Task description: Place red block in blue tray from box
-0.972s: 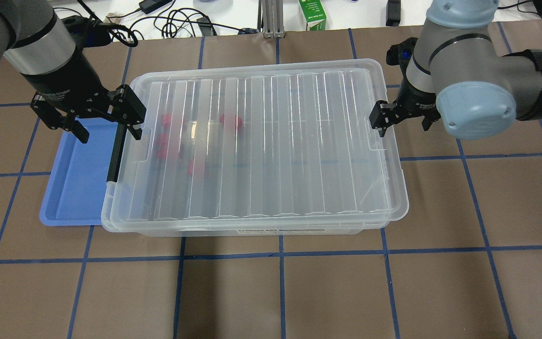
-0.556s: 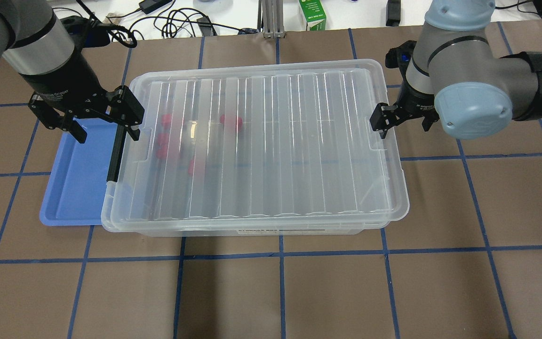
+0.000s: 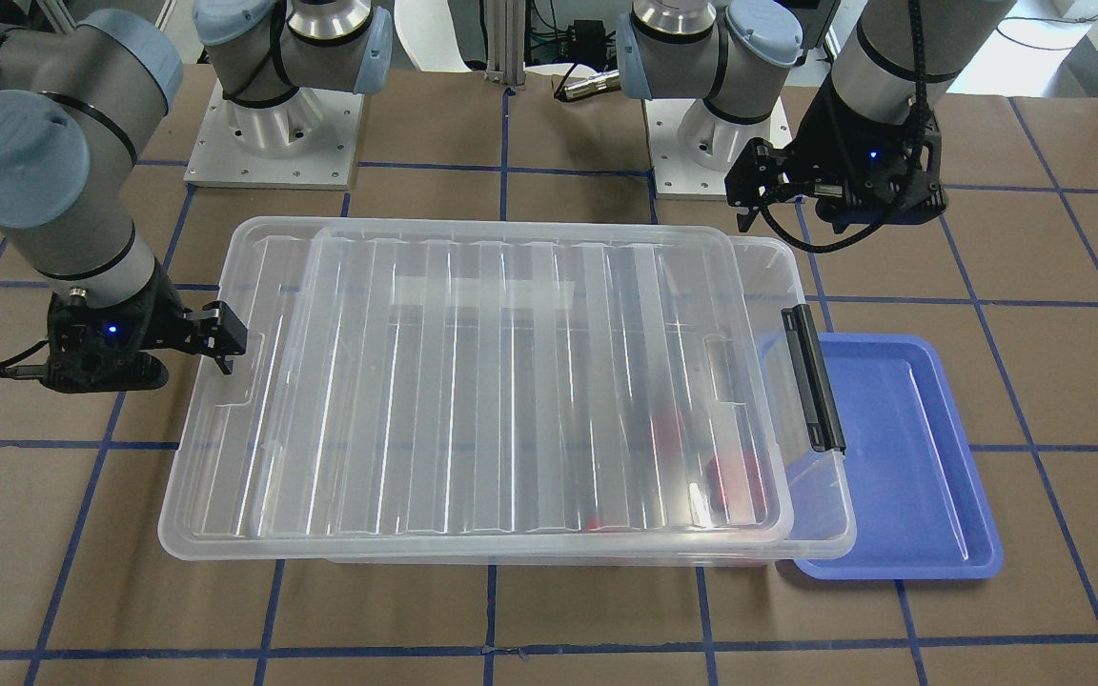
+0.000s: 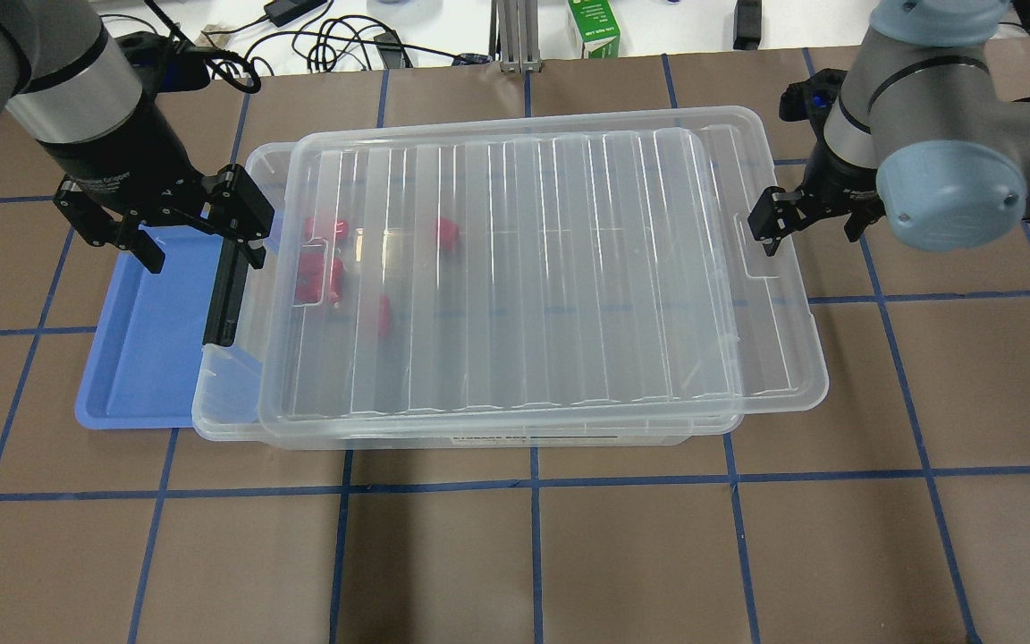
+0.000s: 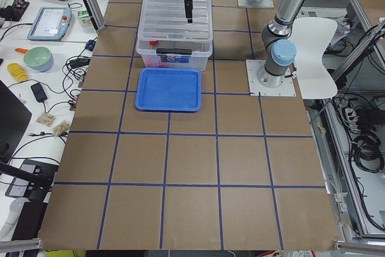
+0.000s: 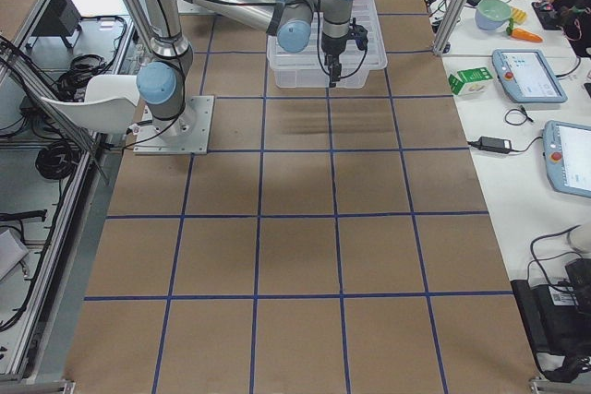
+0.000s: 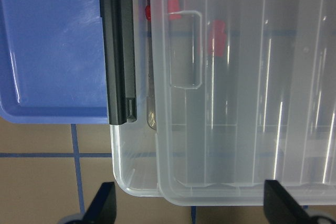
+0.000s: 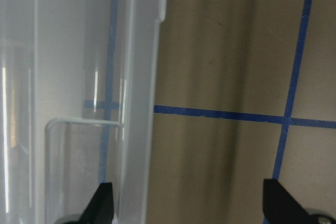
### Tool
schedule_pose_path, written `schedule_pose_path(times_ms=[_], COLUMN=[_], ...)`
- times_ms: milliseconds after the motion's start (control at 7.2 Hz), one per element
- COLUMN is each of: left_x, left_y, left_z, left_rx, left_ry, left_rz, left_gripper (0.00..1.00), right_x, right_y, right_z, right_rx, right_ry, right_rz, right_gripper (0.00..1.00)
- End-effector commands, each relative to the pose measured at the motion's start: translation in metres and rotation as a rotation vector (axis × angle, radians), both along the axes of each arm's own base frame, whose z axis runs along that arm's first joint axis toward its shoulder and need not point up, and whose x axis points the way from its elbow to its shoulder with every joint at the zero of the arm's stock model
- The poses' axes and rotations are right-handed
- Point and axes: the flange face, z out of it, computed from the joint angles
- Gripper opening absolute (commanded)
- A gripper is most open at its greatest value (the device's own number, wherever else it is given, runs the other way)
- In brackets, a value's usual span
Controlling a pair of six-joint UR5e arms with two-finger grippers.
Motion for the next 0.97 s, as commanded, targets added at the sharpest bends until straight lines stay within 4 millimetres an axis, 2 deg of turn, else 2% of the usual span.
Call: schedule_pose_path(times_ms=[0,556,833], left_x=[0.001,0.005,0.006], left_y=[0.000,-0.004,-0.003], left_z=[0.000,-0.004,0.000], left_rx=[-0.002,0.002,0.001], left_ry=[0.000,0.012,-0.001], left_rz=[0.001,0.020,0.018], left_gripper=[1.00,1.00,1.00], right_x=[-0.030,-0.041,-0.054], right_y=[-0.002,0.000,0.002], right_z=[0.001,0.003,0.005], right_rx=[0.003,0.025,0.040], right_ry=[0.003,0.074,0.110], right_rz=[0.011,0.099,0.087], right_gripper=[1.00,1.00,1.00])
